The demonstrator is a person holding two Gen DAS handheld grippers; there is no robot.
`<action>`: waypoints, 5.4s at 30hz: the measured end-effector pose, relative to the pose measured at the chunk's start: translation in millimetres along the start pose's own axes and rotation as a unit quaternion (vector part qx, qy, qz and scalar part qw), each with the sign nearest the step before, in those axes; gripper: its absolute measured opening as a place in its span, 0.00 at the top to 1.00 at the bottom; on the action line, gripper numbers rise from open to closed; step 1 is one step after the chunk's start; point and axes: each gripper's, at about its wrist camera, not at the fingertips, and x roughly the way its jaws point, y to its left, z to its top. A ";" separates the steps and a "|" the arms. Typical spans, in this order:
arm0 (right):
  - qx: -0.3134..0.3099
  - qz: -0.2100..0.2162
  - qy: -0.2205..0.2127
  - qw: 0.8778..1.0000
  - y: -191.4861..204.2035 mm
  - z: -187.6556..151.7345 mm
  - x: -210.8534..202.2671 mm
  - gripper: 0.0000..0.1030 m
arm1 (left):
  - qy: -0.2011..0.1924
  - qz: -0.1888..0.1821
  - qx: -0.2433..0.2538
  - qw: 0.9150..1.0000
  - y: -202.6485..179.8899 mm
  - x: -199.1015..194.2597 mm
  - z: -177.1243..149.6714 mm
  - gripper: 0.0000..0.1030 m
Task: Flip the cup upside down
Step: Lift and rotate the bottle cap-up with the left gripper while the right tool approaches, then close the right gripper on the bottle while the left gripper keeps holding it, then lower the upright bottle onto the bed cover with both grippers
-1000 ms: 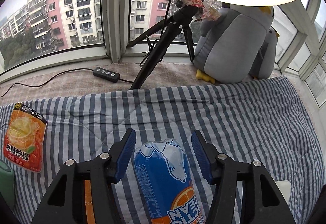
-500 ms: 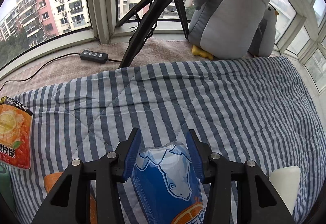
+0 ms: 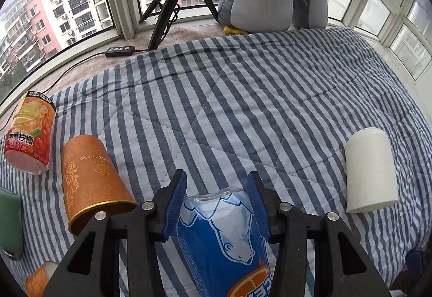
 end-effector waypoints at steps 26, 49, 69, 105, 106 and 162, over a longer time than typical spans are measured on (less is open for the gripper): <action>0.002 0.108 0.143 0.984 26.5 4.9 46.4 0.32 | -0.088 -0.119 -0.106 0.983 81.7 -115.8 -153.6 0.20; 0.023 0.161 0.371 0.914 61.3 7.3 168.9 0.32 | -0.037 -0.207 -0.097 0.973 54.5 -60.1 -142.6 0.21; 0.035 0.175 0.265 0.947 88.3 9.0 121.7 0.42 | -0.107 -0.137 -0.030 0.984 64.7 -110.0 -161.1 0.28; -0.104 0.103 0.070 0.987 138.0 -11.9 62.2 0.43 | -0.248 0.028 0.139 0.958 35.8 -117.9 -189.9 0.34; -0.107 0.101 0.068 0.987 138.3 -13.3 61.8 0.44 | -0.247 0.028 0.139 0.958 35.8 -116.0 -189.9 0.34; -0.119 0.111 0.060 0.985 143.6 -36.9 33.6 0.41 | -0.235 0.033 0.180 0.955 30.6 -110.0 -217.8 0.29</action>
